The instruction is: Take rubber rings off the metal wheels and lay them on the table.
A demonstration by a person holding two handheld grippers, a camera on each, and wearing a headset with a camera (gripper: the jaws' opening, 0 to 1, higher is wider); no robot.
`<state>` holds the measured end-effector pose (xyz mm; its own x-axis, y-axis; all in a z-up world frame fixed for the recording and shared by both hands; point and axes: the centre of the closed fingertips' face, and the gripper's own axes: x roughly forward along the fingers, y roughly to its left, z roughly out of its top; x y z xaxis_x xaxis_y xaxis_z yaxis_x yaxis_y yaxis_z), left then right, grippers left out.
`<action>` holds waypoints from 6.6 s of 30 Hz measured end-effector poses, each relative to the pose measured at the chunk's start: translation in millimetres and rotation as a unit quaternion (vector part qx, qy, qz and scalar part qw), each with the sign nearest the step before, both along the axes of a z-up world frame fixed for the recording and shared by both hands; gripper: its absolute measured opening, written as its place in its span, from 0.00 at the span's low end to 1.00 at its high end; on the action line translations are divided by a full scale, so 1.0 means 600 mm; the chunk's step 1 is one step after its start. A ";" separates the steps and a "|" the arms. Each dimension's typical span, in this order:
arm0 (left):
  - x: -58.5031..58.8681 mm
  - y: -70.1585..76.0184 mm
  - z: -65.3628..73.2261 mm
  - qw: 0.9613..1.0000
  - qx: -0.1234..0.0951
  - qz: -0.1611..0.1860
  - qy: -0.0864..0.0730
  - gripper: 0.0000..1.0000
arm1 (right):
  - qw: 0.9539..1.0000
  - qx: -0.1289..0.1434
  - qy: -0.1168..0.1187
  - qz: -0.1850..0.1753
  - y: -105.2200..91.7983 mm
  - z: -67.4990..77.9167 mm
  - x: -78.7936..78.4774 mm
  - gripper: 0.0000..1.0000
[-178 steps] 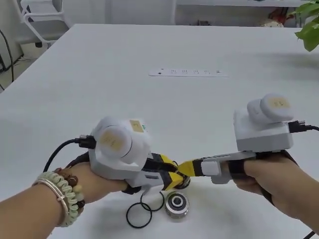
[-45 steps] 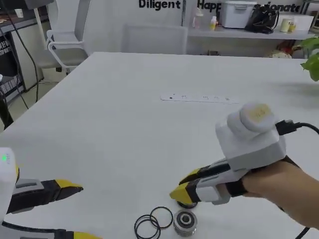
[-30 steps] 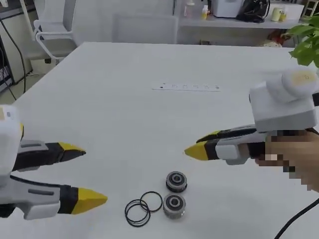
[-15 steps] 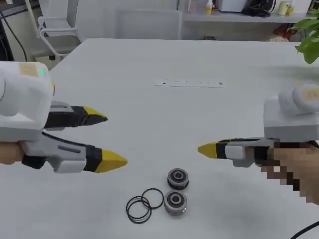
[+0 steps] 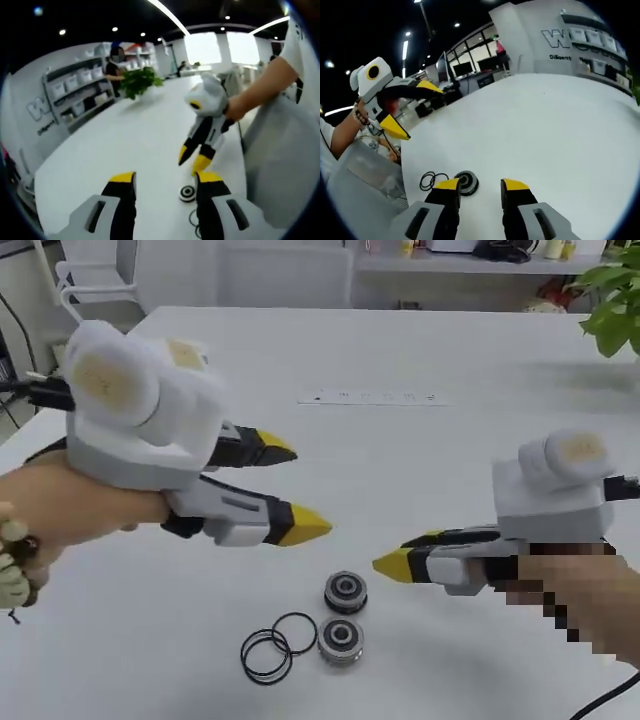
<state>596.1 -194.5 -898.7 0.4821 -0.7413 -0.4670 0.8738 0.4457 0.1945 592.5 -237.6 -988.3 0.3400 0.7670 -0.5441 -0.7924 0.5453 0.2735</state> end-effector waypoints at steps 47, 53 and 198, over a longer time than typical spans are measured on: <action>-0.020 -0.033 -0.180 0.992 0.001 0.033 0.123 0.14 | 0.994 -0.077 -0.032 0.077 0.030 -0.064 -0.032 0.12; -0.021 -0.033 -0.181 0.992 0.000 0.036 0.125 0.14 | 0.993 -0.087 -0.044 0.072 0.020 -0.063 -0.024 0.01; -0.144 0.198 -0.061 0.984 -0.048 0.140 0.101 0.79 | 0.990 0.077 0.101 0.067 0.112 0.019 -0.095 0.00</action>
<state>509.7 -75.7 -935.0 0.5782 -0.6384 -0.5081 0.7310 0.6819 -0.0249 535.2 -170.4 -976.7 0.1268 0.8771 -0.4633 -0.7755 0.3789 0.5050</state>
